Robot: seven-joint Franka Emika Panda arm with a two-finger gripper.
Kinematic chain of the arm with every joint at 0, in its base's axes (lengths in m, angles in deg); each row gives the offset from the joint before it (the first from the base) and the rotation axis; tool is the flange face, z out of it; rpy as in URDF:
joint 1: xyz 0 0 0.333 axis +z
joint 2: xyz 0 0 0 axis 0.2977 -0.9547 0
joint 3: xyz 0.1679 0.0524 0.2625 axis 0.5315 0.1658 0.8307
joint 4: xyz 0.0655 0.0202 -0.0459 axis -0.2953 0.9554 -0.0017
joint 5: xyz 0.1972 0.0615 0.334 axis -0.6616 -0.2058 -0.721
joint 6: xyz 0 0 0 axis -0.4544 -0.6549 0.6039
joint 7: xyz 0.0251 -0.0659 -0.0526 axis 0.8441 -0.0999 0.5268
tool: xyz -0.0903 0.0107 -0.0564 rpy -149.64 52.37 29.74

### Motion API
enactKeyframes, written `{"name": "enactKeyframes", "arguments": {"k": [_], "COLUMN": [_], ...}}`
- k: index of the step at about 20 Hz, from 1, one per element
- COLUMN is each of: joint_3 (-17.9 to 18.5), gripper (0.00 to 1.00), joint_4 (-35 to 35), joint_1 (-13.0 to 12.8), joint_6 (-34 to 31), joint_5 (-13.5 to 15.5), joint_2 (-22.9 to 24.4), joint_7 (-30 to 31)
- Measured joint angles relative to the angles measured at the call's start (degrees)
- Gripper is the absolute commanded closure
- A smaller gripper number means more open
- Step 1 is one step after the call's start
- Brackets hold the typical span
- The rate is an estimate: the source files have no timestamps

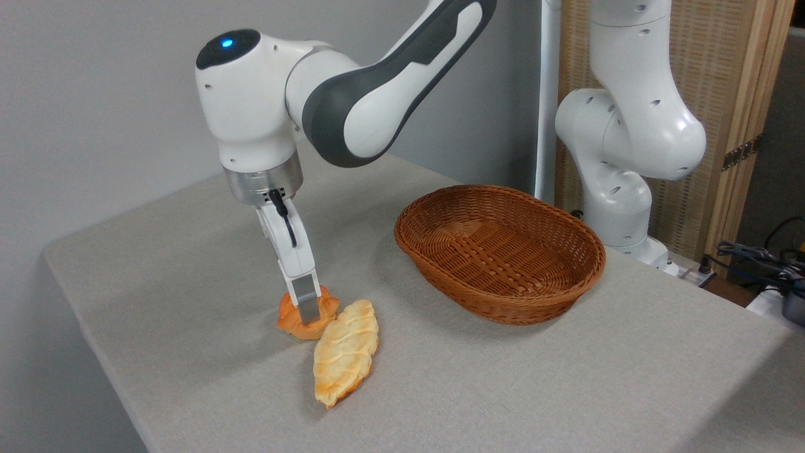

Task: Put bread into the basket
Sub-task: 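Close the gripper fingers around the round orange bun, then lift the bun and carry it over the wicker basket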

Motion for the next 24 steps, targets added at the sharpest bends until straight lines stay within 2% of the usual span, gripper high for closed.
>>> {"name": "enactKeyframes", "arguments": {"k": [2,5,7,15,24], "joint_3": [-0.36,-0.41,-0.41,-0.36,-0.28], "gripper": [0.50,0.67,0.72,0.74,0.75], "joint_4": [0.00,0.01,0.01,-0.11,-0.61], "joint_1": [-0.06,-0.07,-0.07,0.02,0.22], "joint_6": [0.00,0.00,0.00,-0.46,-5.63], "joint_5": [-1.28,-1.70,-1.76,-1.84,-1.84], "joint_2": [-0.53,-1.07,-1.42,-1.47,-0.84], "joint_7": [0.00,-0.04,-0.14,-0.20,-0.20]}}
